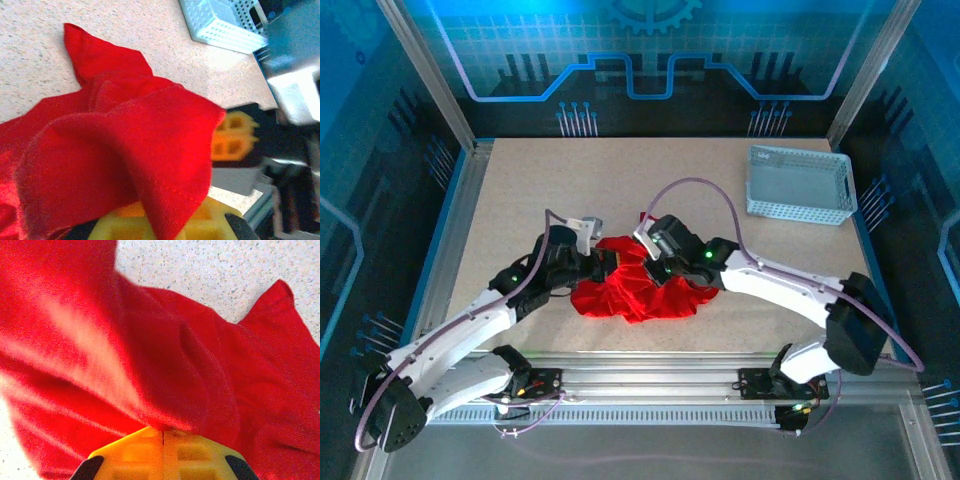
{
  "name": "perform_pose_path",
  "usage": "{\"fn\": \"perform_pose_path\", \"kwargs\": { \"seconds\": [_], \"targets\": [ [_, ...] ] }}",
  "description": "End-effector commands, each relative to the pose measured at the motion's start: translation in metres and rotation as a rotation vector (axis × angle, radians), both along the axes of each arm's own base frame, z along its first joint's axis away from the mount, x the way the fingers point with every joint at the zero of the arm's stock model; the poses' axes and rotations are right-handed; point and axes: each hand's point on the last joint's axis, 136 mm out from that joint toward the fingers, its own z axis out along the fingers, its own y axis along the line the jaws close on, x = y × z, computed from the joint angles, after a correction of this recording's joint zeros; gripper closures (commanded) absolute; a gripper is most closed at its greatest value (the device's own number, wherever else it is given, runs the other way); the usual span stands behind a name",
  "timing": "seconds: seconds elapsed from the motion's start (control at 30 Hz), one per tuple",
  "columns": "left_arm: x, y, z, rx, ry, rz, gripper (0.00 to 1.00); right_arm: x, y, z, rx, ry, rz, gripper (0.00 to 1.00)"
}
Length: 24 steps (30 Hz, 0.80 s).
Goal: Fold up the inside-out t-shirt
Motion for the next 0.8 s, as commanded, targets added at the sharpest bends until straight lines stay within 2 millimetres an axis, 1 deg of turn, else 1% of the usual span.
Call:
{"fn": "perform_pose_path", "kwargs": {
  "seconds": [0.0, 0.17, 0.27, 0.3, 0.37, 0.4, 0.47, 0.5, 0.57, 0.7, 0.77],
  "targets": [
    [0.005, 0.003, -0.002, -0.056, 0.039, 0.019, 1.0, -0.004, -0.002, 0.023, 0.104, -0.05, 0.006, 1.0],
    [0.01, 0.002, -0.01, -0.044, 0.083, 0.022, 0.93, -0.016, 0.001, 0.034, 0.212, -0.053, 0.054, 1.0],
    [0.013, 0.005, -0.017, -0.009, 0.115, 0.044, 0.85, -0.02, 0.004, 0.04, 0.254, -0.064, 0.076, 1.0],
    [0.014, 0.007, -0.019, 0.004, 0.123, 0.052, 0.83, -0.02, 0.005, 0.046, 0.273, -0.073, 0.083, 1.0],
    [0.015, 0.012, -0.023, 0.032, 0.14, 0.071, 0.75, -0.021, 0.007, 0.055, 0.302, -0.091, 0.094, 1.0],
    [0.015, 0.013, -0.022, 0.039, 0.138, 0.071, 0.72, -0.023, 0.004, 0.048, 0.296, -0.08, 0.095, 1.0],
    [0.015, 0.018, -0.019, 0.055, 0.125, 0.084, 0.67, -0.024, 0.004, 0.054, 0.317, -0.09, 0.101, 1.0],
    [0.014, 0.022, -0.017, 0.059, 0.119, 0.095, 0.66, -0.024, 0.002, 0.056, 0.325, -0.095, 0.098, 1.0],
    [0.012, 0.025, -0.009, 0.048, 0.094, 0.1, 0.62, -0.024, -0.001, 0.061, 0.354, -0.099, 0.094, 1.0],
    [0.004, 0.011, 0.005, -0.008, 0.041, 0.004, 0.56, -0.023, -0.004, 0.066, 0.401, -0.09, 0.095, 1.0],
    [-0.001, 0.001, 0.004, -0.024, 0.04, -0.053, 0.55, -0.022, -0.004, 0.064, 0.401, -0.085, 0.091, 1.0]
  ]
}}
